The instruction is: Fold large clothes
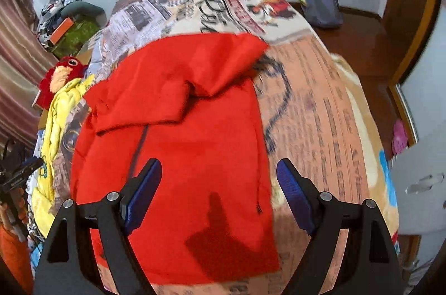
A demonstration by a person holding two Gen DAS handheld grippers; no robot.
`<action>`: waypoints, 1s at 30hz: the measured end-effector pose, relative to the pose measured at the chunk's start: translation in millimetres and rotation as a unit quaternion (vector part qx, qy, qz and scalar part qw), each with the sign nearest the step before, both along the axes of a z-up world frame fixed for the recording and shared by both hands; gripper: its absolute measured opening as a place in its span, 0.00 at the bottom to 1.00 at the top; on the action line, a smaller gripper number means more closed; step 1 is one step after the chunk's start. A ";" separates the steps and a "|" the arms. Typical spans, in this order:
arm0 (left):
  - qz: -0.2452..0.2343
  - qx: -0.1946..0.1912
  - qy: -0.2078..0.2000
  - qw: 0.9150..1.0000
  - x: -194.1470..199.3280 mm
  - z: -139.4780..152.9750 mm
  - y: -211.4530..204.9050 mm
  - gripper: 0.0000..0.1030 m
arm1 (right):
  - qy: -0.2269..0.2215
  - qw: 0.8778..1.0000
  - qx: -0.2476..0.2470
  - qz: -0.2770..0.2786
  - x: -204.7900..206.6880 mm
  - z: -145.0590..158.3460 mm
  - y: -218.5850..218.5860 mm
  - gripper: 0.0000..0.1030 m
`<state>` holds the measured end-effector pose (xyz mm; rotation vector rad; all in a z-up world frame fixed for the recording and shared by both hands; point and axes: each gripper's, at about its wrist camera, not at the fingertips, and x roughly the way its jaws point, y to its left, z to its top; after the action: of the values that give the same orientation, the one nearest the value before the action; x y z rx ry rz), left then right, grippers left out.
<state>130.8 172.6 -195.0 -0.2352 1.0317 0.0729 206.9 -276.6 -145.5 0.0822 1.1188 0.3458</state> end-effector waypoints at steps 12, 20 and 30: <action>0.024 -0.182 0.104 0.977 -38.6 -102.9 0.1 0.76 | 0.112 0.993 0.024 -0.034 -14.9 -80.4 -34.0 0.80; 0.028 -0.253 0.074 0.964 -36.7 -123.9 -12.9 0.75 | 0.106 0.991 0.079 -0.016 0.7 -83.9 -24.1 0.82; 0.002 -0.262 0.057 0.963 -9.4 -108.4 -38.0 0.07 | 0.111 0.984 0.141 -0.006 7.4 -80.4 -11.6 0.19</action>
<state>121.3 134.6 -303.4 -0.7204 1.1527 -0.1896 214.3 -288.2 -225.9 0.3846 1.2822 0.4913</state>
